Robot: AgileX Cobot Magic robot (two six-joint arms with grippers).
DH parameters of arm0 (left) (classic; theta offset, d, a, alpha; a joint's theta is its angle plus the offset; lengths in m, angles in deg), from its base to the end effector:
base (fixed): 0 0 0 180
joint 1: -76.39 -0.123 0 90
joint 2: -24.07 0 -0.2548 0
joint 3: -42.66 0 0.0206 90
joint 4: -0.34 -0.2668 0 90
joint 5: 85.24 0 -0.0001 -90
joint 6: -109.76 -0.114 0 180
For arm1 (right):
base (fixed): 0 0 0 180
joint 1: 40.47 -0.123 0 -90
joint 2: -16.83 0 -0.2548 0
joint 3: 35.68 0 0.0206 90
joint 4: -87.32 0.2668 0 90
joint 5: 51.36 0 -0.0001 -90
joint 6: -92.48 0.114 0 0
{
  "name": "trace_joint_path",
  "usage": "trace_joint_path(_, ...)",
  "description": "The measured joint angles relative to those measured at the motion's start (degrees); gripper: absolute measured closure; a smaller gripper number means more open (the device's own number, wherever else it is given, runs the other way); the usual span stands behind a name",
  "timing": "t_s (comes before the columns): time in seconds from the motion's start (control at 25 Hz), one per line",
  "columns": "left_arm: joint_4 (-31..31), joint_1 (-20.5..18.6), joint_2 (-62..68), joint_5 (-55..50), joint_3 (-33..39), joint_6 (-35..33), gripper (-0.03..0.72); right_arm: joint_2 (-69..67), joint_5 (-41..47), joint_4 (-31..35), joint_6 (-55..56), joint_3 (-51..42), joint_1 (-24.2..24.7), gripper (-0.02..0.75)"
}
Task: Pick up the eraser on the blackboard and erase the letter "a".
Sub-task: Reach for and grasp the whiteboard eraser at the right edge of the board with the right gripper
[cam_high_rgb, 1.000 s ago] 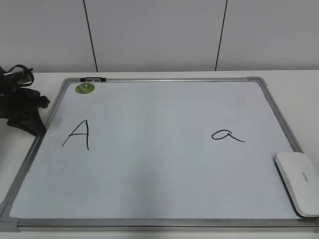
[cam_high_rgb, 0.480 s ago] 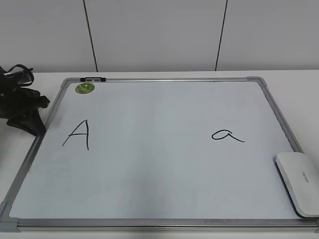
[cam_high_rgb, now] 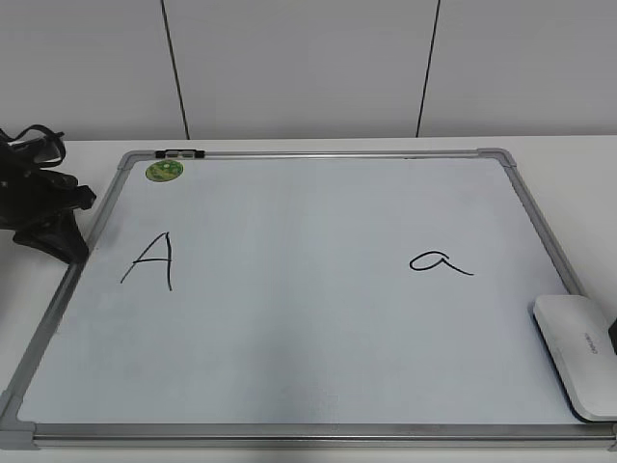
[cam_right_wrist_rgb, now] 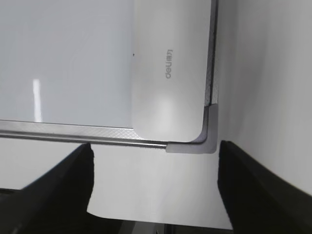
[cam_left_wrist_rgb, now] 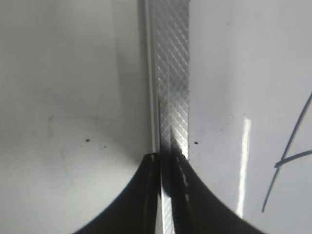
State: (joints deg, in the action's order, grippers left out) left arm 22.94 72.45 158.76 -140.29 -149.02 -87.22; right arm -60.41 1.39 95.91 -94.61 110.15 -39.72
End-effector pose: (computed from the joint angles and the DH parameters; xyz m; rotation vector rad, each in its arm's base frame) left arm 0.4233 -0.0069 0.0682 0.0077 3.0121 -0.4786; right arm 0.2312 0.0105 0.1845 -0.0519 2.8525 0.1609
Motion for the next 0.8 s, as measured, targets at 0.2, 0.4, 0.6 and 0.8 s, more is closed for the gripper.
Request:
trace_joint_path(0.2,0.00,0.00,0.00,0.00,0.00,0.00,0.656,-5.58,-3.80,0.22,0.00,0.00,-1.13,0.151)
trace_joint_path(0.4,0.00,0.00,0.00,0.00,0.00,0.00,0.656,-11.09,-8.38,-3.32,2.48,0.13,-3.18,0.150)
trace_joint_path(0.6,0.00,0.00,0.00,0.00,0.00,0.00,0.656,-14.77,-9.38,-3.86,2.94,1.76,-3.28,0.130)
trace_joint_path(0.8,0.00,0.00,0.00,0.00,0.00,0.00,0.656,-17.35,-10.22,-3.96,3.08,3.38,-3.28,0.074)
